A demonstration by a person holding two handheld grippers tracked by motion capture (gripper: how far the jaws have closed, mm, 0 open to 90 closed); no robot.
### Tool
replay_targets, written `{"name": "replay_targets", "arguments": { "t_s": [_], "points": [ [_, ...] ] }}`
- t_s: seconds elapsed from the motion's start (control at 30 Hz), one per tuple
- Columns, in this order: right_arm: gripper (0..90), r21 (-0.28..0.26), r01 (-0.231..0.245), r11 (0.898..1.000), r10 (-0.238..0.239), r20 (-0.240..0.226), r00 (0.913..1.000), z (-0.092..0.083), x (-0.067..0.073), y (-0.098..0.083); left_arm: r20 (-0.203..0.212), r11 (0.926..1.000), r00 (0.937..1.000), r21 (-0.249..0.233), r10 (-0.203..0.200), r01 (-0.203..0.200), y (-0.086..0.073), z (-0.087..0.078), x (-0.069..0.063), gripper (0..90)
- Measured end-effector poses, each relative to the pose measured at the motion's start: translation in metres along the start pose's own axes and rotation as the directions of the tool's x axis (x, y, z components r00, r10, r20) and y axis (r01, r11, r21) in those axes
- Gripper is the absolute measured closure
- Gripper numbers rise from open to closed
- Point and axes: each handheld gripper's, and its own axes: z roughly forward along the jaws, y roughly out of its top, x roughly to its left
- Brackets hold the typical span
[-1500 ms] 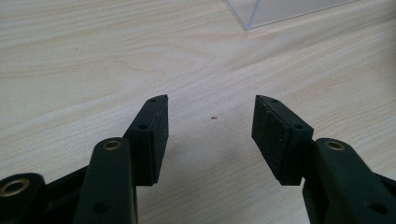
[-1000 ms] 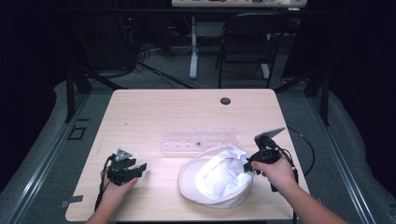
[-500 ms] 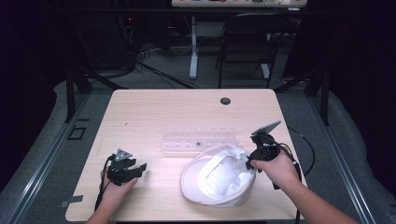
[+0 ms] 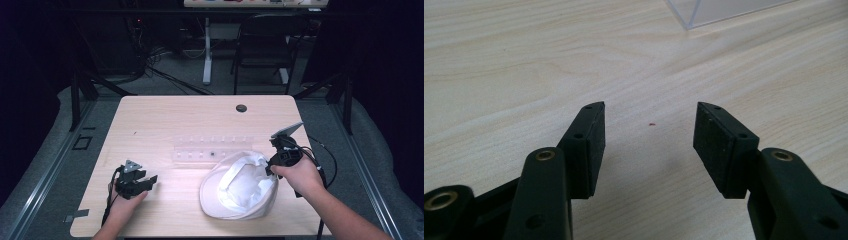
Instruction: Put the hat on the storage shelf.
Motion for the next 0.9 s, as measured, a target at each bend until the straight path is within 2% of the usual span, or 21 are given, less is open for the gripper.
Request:
{"name": "replay_targets", "arguments": {
  "t_s": [0.17,0.23,0.27,0.33,0.4,0.57,0.6,0.63,0.87,0.9],
  "points": [
    [80.2,0.011,-0.017,1.0,0.018,-0.026,0.9995,-0.006,-0.002,0.003,0.001,1.0,1.0,0.0,0.0,0.0,0.0,0.0,0.0,47.2],
    [80.3,-0.013,-0.04,0.999,0.04,-0.042,0.9983,-0.007,-0.001,0.004,0.002,1.0,1.0,0.0,-0.001,0.001,0.0,0.0,0.0,47.1],
    [80.3,0.009,-0.022,1.0,0.023,-0.038,0.999,-0.01,-0.003,0.005,0.002,1.0,1.0,0.0,0.0,0.0,0.0,0.0,0.0,47.1],
    [80.4,0.0,-0.027,1.0,0.027,-0.04,0.9988,-0.011,-0.002,0.005,0.001,1.0,1.0,-0.001,0.0,0.0,0.0,0.0,0.0,47.2],
    [80.5,0.019,-0.016,1.0,0.017,-0.036,0.9992,-0.014,-0.002,0.006,0.01,0.9999,0.9999,0.013,0.004,-0.005,0.001,-0.001,0.0,47.2],
    [80.5,-0.003,-0.022,1.0,0.021,-0.033,0.9992,-0.021,0.001,0.007,0.008,1.0,1.0,0.004,0.003,-0.003,0.0,0.0,0.0,47.2],
    [80.5,0.004,-0.008,1.0,0.008,-0.028,0.9996,-0.023,0.001,0.007,0.007,1.0,1.0,0.002,0.003,-0.003,0.0,0.0,0.0,47.3],
    [80.5,-0.01,-0.018,1.0,0.018,-0.027,0.9995,-0.024,0.002,0.007,0.006,1.0,1.0,0.003,0.003,-0.003,0.0,0.0,0.0,47.3],
    [80.6,-0.007,-0.007,1.0,0.007,-0.034,0.9994,-0.04,0.006,0.01,0.007,1.0,1.0,0.002,0.003,-0.003,0.0,0.0,0.0,47.3],
    [80.5,-0.011,-0.017,1.0,0.017,-0.038,0.9991,-0.041,0.007,0.01,0.007,1.0,1.0,0.002,0.004,-0.004,0.0,0.0,0.0,47.3]
  ]
}}
